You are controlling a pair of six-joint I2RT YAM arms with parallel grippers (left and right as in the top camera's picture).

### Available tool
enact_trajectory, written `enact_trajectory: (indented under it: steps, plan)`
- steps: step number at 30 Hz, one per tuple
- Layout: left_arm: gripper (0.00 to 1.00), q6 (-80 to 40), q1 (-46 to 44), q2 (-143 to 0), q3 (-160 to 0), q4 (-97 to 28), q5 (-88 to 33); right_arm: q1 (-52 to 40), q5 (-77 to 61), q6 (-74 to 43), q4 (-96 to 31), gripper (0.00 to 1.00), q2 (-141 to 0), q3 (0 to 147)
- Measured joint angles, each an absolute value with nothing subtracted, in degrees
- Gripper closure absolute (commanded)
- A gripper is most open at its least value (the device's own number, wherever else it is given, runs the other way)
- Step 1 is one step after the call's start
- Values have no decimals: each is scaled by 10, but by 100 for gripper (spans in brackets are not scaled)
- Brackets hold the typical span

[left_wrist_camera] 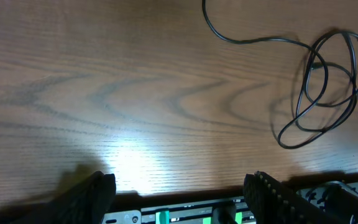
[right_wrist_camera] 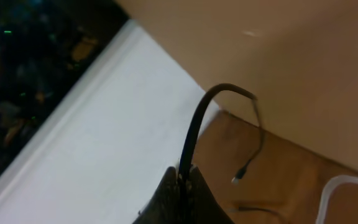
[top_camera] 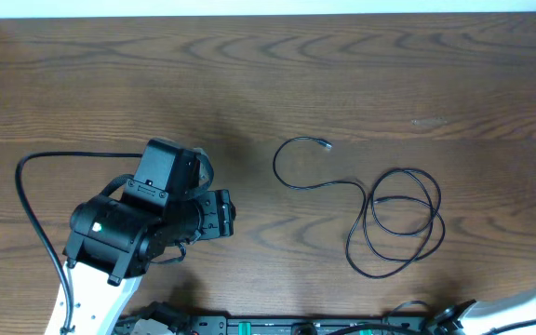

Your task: Untangle cables

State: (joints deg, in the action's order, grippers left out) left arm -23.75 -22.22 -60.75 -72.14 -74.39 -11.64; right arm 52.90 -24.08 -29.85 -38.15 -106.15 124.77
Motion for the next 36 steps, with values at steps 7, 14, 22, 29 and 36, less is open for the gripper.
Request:
enact_trajectory:
  steps: [7, 14, 22, 29, 36]
  plan:
    - [27, -237, -222, -608, -721, -744, -117, 536, -245, -306, -420, 1, -1061, 1236]
    - [28, -237, -222, -608, -721, -752, -117, 508, -245, -295, -435, 1, -1061, 1229]
    - [28, -237, -222, -608, -721, -755, -117, 429, -246, -239, -527, 1, -1061, 1228]
    - [28, -237, -222, -609, -721, -747, -116, 317, -203, -179, -702, 1, -1061, 1227]
    - [27, -237, -222, -610, -721, -748, -115, 245, -62, -214, -872, 1, -1061, 1200]
